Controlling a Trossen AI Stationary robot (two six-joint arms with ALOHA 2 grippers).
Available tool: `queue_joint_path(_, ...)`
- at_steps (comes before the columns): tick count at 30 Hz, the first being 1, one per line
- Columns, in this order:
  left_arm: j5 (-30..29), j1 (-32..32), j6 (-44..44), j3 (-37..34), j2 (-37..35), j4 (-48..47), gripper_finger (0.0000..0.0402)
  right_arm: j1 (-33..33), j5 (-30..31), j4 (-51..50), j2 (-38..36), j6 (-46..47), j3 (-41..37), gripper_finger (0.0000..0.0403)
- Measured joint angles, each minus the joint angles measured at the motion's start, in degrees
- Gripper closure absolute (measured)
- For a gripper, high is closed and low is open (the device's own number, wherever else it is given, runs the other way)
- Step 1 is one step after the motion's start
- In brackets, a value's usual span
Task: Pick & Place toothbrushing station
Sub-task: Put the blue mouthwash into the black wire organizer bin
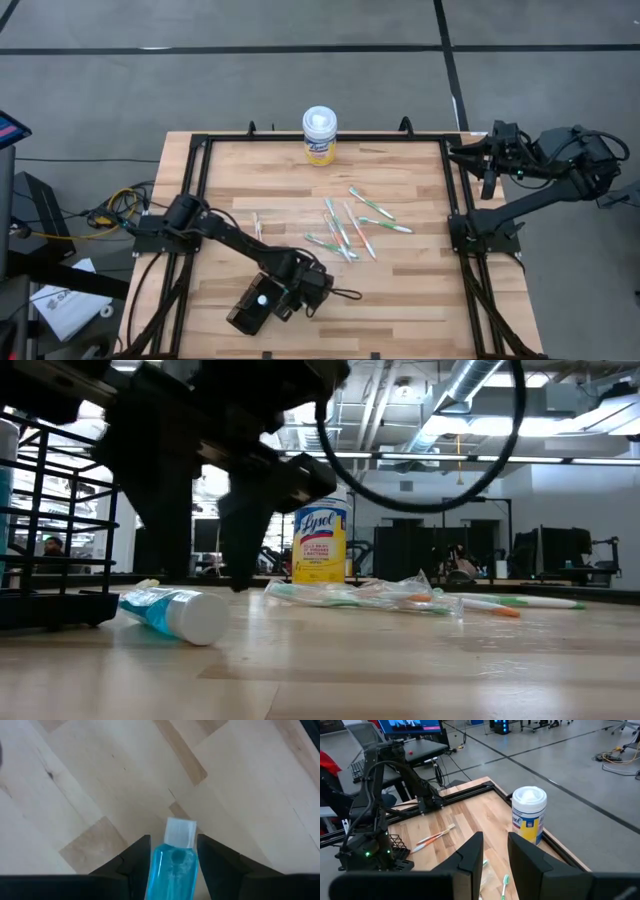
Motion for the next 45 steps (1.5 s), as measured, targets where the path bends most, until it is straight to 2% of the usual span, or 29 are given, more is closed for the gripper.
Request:
queue_joint_path(24, 3.9, 0.1, 0.5, 0.3, 4.4, 3.2, 0.0265, 0.0, 0.0, -0.2, 0.0, -0.9, 0.0, 0.0321)
queue_joint_path(27, 2.4, 0.0, 0.2, 0.3, 4.5, 2.4, 0.0279, 0.0, 0.0, -0.2, 0.0, -0.9, 0.0, 0.0321)
queue_joint_path(30, 0.2, 0.1, 0.1, 0.3, 4.5, 1.3, 0.0321, 0.0, 0.0, -0.1, 0.0, -0.9, 0.0, 0.0321)
queue_joint_path(41, -2.0, 1.7, -2.2, 0.0, 3.1, 0.7, 0.0321, 0.0, 0.0, 0.4, 0.0, -0.9, 0.0, 0.0321)
queue_joint_path(45, -6.7, 3.3, -1.8, -0.4, 0.8, 0.0, 0.0321, 0.0, 0.0, 0.4, 0.0, -1.2, 0.0, 0.0321)
